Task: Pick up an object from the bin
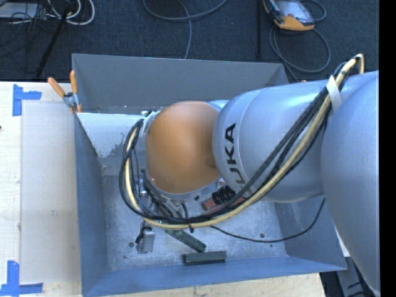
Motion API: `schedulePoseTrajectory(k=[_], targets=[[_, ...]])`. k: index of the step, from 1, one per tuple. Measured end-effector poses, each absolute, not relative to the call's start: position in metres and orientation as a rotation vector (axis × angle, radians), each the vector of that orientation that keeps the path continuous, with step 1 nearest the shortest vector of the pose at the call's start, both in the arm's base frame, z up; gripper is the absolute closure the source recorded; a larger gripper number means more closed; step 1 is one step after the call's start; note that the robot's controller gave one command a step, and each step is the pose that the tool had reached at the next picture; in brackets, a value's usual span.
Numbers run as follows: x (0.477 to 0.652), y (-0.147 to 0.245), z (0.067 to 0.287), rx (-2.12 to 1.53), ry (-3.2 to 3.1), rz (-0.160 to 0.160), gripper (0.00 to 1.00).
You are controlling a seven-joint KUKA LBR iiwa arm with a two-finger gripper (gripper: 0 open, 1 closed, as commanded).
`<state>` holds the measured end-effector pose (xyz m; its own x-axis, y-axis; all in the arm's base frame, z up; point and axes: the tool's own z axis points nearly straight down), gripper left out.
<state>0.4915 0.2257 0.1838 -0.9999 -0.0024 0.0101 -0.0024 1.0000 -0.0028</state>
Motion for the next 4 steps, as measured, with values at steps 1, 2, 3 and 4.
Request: schedulePoseTrajectory(k=[1, 2, 3, 4], targets=[[0.494, 0.224, 0.187, -0.004, -3.139, 0.002, 0.00], [0.490, 0.193, 0.146, 0.162, -3.138, -0.001, 0.00], [0.493, 0.135, 0.131, 0.282, -3.124, 0.002, 0.00], [0.512, 0.126, 0.140, 0.005, -3.141, 0.000, 0.00]])
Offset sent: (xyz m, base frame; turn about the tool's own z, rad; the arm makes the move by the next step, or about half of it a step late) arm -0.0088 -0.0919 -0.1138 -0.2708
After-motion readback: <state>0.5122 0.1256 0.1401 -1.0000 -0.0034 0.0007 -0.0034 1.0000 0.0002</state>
